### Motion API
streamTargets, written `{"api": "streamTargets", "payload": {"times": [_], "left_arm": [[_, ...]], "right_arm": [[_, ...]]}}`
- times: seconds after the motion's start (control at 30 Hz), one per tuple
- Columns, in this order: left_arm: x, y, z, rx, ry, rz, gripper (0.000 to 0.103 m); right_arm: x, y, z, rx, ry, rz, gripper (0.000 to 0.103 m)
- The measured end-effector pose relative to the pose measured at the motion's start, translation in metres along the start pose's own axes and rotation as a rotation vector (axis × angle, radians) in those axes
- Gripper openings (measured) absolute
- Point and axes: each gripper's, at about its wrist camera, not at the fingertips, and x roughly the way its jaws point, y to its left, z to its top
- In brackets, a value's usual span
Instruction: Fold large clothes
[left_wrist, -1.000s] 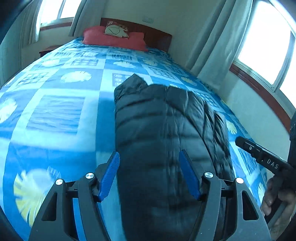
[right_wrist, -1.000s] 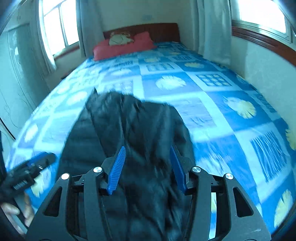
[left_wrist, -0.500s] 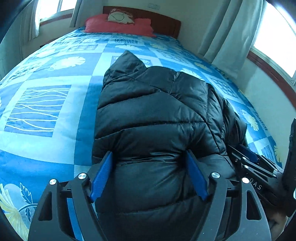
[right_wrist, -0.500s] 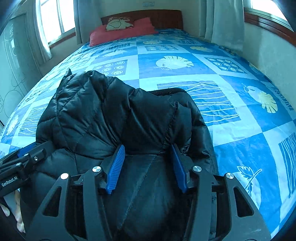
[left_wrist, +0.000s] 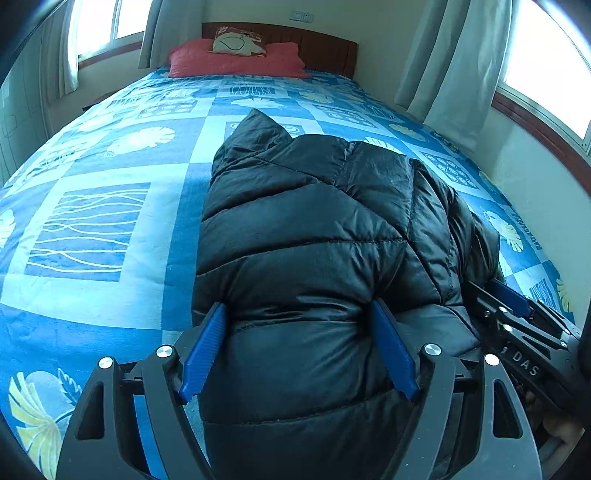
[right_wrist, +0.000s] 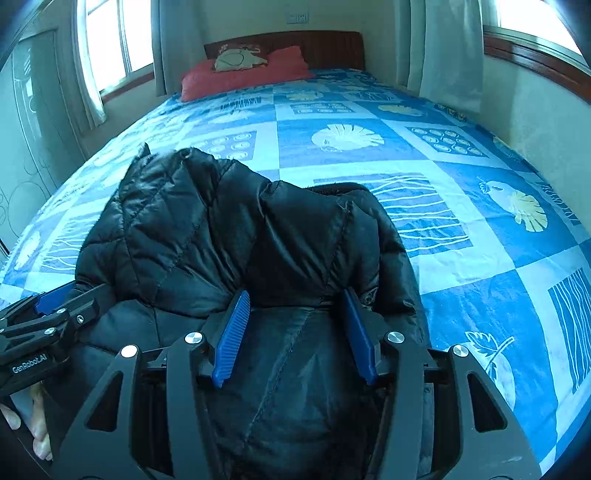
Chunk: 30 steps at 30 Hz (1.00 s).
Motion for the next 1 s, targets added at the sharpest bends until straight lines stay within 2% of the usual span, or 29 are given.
{"api": "streamTargets", "payload": {"times": [0.1, 0.17, 0.2, 0.37, 0.43, 0.53, 0.63, 0.8, 1.0], "left_arm": [[-0.010, 0.004, 0.000, -0.028, -0.004, -0.011, 0.077], [-0.018, 0.010, -0.001, -0.074, -0.011, -0.021, 0.077], [-0.022, 0.014, -0.002, -0.098, -0.015, -0.026, 0.077], [-0.041, 0.041, -0.018, -0.245, -0.034, -0.067, 0.081], [-0.039, 0.050, -0.026, -0.304, -0.008, -0.118, 0.082], [-0.024, 0.068, -0.037, -0.451, 0.034, -0.244, 0.085], [-0.007, 0.077, -0.042, -0.557, 0.070, -0.339, 0.087], [0.023, 0.085, -0.049, -0.694, 0.144, -0.502, 0.090], [0.025, 0.075, -0.042, -0.652, 0.139, -0.504, 0.092]], "right_arm": [[-0.014, -0.001, -0.002, 0.014, -0.036, -0.005, 0.061], [-0.023, -0.006, -0.003, 0.038, -0.061, -0.024, 0.072], [-0.026, -0.010, -0.003, 0.055, -0.068, -0.025, 0.072], [-0.026, -0.039, -0.008, 0.175, -0.020, 0.027, 0.080], [-0.019, -0.050, -0.012, 0.226, 0.013, 0.073, 0.084], [-0.005, -0.065, -0.016, 0.298, 0.063, 0.134, 0.092], [0.005, -0.074, -0.020, 0.345, 0.088, 0.188, 0.095], [0.019, -0.081, -0.019, 0.341, 0.113, 0.238, 0.101], [0.028, -0.089, -0.020, 0.348, 0.117, 0.302, 0.101]]}}
